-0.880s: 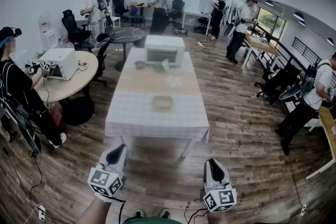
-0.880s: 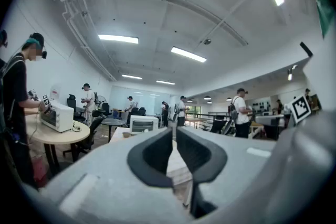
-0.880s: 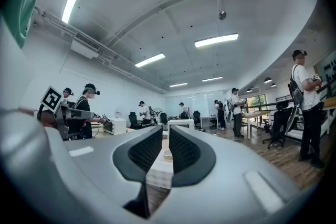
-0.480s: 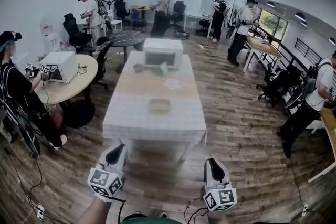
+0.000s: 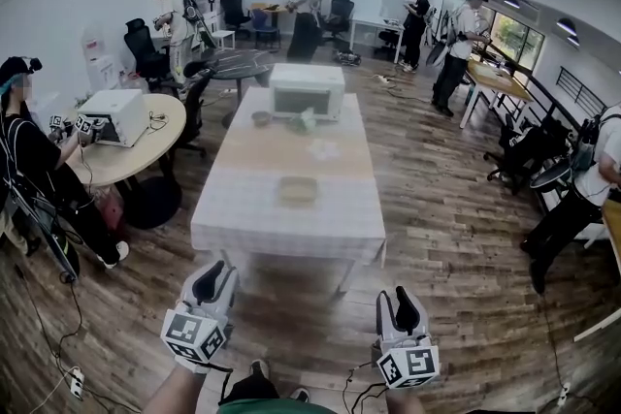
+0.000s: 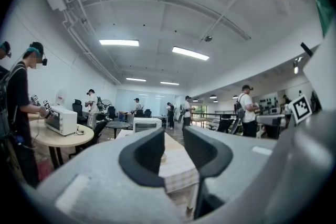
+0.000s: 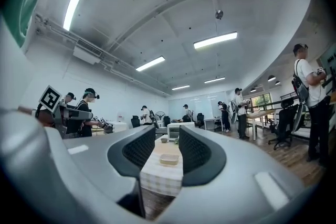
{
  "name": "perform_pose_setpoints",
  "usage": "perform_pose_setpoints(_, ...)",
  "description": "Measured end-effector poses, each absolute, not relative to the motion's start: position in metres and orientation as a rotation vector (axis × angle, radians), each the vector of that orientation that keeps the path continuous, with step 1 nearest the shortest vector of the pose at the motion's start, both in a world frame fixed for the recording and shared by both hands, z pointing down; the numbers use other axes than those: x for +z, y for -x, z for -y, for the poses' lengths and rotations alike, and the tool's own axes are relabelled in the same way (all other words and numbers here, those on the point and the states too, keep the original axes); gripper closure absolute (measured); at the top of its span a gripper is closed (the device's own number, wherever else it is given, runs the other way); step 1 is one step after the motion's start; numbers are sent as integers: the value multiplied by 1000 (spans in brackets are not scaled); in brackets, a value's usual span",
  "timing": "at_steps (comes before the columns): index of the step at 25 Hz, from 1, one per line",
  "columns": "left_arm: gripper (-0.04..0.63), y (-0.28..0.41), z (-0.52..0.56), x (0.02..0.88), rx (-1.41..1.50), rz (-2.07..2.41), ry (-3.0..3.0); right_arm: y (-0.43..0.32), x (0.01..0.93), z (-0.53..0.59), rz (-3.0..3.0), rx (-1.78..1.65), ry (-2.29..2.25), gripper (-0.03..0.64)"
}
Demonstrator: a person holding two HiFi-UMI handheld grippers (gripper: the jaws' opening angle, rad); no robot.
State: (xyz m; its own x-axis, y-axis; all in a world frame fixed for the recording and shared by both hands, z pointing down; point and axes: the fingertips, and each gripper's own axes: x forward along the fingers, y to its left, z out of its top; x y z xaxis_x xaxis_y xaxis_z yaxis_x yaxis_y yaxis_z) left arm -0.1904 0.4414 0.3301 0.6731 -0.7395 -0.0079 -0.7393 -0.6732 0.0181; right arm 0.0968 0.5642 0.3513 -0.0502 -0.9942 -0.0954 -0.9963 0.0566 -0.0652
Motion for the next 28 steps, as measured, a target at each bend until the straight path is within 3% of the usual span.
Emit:
perform_pose_setpoints(7, 426, 178, -391, 351, 17, 1260, -2844, -111, 367, -518, -2188, -14, 2114, 480)
perform_pose_setpoints(28, 423, 218, -118, 355, -97, 1194, -2789, -77, 357, -263, -2173, -133, 2163, 480)
